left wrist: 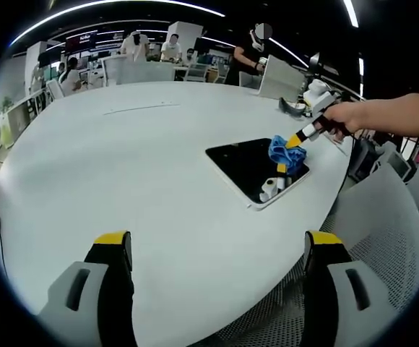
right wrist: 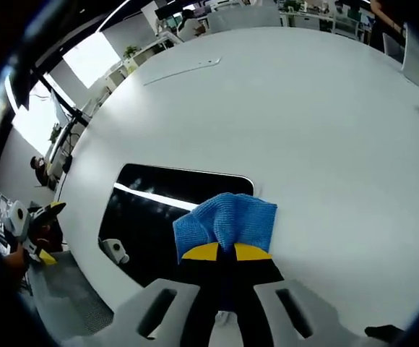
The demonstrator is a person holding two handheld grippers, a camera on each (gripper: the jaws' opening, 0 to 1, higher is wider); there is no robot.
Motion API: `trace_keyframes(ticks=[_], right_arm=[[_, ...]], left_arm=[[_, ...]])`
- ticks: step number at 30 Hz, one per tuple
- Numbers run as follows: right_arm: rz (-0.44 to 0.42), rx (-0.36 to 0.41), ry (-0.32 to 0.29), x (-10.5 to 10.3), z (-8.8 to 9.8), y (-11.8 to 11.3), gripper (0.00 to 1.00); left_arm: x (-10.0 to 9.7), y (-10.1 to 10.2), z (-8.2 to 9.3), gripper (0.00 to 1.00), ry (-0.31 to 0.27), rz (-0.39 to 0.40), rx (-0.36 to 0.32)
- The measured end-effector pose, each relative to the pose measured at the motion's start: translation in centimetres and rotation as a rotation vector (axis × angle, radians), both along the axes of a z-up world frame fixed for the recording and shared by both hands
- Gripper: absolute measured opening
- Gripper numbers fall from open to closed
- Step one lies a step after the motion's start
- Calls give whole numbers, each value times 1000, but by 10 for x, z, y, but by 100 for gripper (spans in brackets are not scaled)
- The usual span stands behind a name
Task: Wipe the mirror surface with the cleaning cloth until all visible marks leave the cleaned area.
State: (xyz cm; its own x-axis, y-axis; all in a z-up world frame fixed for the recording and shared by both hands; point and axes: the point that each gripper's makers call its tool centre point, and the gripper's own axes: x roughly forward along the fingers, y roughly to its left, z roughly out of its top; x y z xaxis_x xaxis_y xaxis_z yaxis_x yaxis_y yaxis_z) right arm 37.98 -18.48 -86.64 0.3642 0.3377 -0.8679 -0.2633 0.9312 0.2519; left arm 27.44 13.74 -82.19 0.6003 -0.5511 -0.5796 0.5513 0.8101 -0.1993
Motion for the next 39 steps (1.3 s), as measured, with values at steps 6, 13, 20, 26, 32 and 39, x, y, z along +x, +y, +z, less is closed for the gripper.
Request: trace_keyframes(ticks=[6,13,20,26,32,39], right_arm=[[3,-9,-14,0,-3,2,0],[-11,-6,-26,1,-2,2,0],[-5,-33,-47,-5,-2,5,0],[-13,-25,-50,-13,-1,5,0],[-34,-7,-55,-20,-1,5,0],[-56,13,-58,-28,-1,5,0]], left_arm=[[0,0,0,98,-1,-1,0],[0,0,0,98,-3,-2,3],[0,1,1,98,-4,2,2],[1,1,1,98,-5,8,-2],[1,1,2,98,-7,10,-3],[1,1,1,98,-6,11,-4]])
